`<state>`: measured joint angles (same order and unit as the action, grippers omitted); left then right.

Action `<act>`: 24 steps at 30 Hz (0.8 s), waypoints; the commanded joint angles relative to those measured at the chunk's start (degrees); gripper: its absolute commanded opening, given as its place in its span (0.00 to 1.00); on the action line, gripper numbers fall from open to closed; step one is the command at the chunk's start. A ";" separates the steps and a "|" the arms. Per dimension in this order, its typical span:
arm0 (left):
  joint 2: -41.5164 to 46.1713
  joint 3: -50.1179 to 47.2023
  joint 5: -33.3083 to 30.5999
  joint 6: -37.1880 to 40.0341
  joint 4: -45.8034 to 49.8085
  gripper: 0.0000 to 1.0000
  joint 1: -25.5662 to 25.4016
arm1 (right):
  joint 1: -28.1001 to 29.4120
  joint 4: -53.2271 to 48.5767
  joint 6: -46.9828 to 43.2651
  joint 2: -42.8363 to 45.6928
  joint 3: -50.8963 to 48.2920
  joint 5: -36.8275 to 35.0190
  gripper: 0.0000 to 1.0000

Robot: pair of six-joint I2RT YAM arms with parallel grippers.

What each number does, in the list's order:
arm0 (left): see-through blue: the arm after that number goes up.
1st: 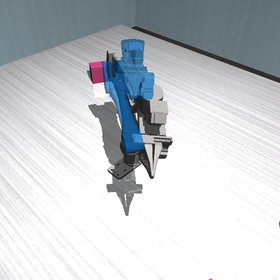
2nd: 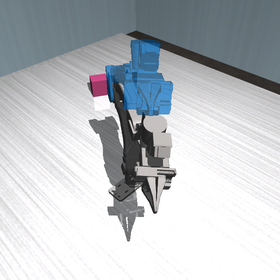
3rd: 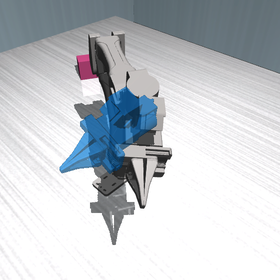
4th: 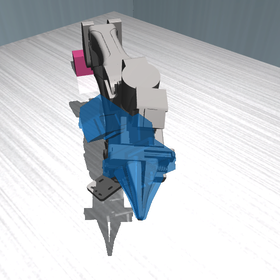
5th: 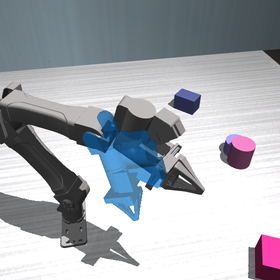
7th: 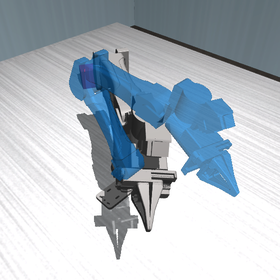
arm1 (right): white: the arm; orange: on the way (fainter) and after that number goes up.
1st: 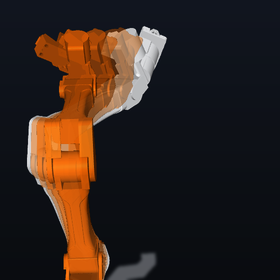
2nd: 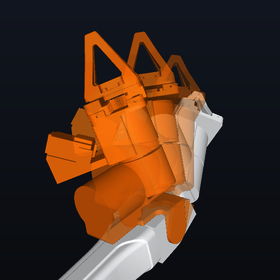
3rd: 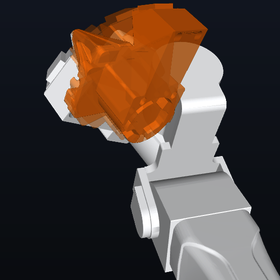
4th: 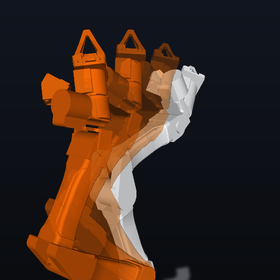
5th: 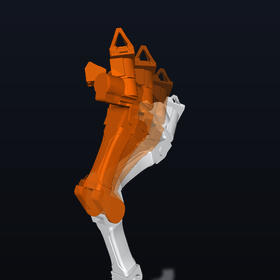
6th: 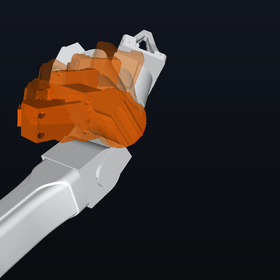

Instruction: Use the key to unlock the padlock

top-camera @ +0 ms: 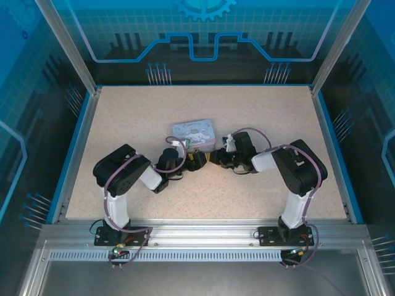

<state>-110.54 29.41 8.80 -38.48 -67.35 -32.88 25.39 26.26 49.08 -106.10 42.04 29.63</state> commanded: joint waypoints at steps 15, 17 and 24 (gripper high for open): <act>-4.54 -2.54 -11.92 -4.07 7.76 0.68 -2.21 | -0.10 -5.86 2.19 -1.36 5.98 -10.50 0.10; -3.67 -1.58 -13.43 -4.41 11.87 0.64 -2.39 | 0.14 -6.76 1.96 -2.47 7.59 -10.40 0.10; -2.46 2.04 -15.49 -4.54 19.34 0.59 -2.81 | 2.46 -7.89 0.92 -6.08 11.75 -6.51 0.09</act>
<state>-110.85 31.81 -3.44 -42.06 -63.31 -35.75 26.39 20.32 51.20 -110.63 52.14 21.50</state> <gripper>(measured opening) 0.591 0.097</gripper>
